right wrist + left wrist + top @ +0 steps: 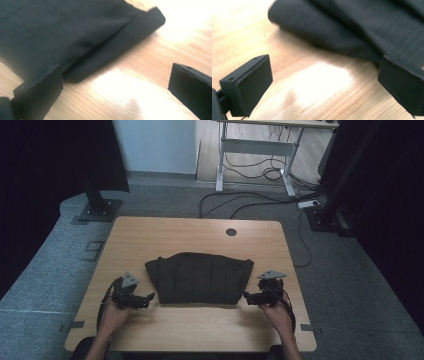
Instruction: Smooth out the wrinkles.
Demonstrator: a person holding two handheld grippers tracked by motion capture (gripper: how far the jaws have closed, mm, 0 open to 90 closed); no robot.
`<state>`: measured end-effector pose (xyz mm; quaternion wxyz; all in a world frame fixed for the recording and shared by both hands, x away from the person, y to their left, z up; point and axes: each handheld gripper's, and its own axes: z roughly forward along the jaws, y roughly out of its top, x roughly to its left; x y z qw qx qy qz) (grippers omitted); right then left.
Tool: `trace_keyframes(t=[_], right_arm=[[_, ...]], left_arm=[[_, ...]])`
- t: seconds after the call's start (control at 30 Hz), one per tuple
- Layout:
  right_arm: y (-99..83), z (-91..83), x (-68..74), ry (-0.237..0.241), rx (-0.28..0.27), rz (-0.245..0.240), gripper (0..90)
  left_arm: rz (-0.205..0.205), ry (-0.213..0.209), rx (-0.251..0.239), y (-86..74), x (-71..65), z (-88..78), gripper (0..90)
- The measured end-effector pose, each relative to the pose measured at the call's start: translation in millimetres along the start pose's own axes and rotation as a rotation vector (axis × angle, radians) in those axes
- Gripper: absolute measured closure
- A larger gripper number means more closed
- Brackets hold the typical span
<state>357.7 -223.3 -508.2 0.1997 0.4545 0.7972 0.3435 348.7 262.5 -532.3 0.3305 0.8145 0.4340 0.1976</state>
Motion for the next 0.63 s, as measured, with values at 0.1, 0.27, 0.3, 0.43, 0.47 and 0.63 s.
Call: trace_keyframes(t=[0.1, 0.27, 0.3, 0.43, 0.47, 0.63], right_arm=[[-13.9, 7.8, -3.9, 0.001, 0.024, 0.008, 0.0], [-31.9, 22.8, -7.2, 0.012, 0.085, 0.005, 0.0], [-33.9, 25.1, -7.5, 0.012, 0.090, 0.004, 0.0], [-39.1, 28.6, -8.5, -0.011, 0.021, 0.030, 0.0], [-39.0, 28.9, -8.4, -0.014, 0.020, 0.032, 0.0], [-39.1, 29.1, -7.7, -0.017, 0.020, 0.038, 0.0]], left_arm=[[0.003, -0.001, 0.045, -4.7, 1.7, 8.2, 0.0], [-0.034, -0.027, 0.073, -8.4, 6.0, 13.7, 0.0], [-0.034, -0.026, 0.074, -8.3, 6.2, 13.8, 0.0], [-0.033, -0.026, 0.075, -8.3, 6.2, 13.9, 0.0], [-0.033, -0.026, 0.075, -8.2, 6.2, 13.9, 0.0], [-0.032, -0.026, 0.075, -8.0, 6.4, 14.3, 0.0]])
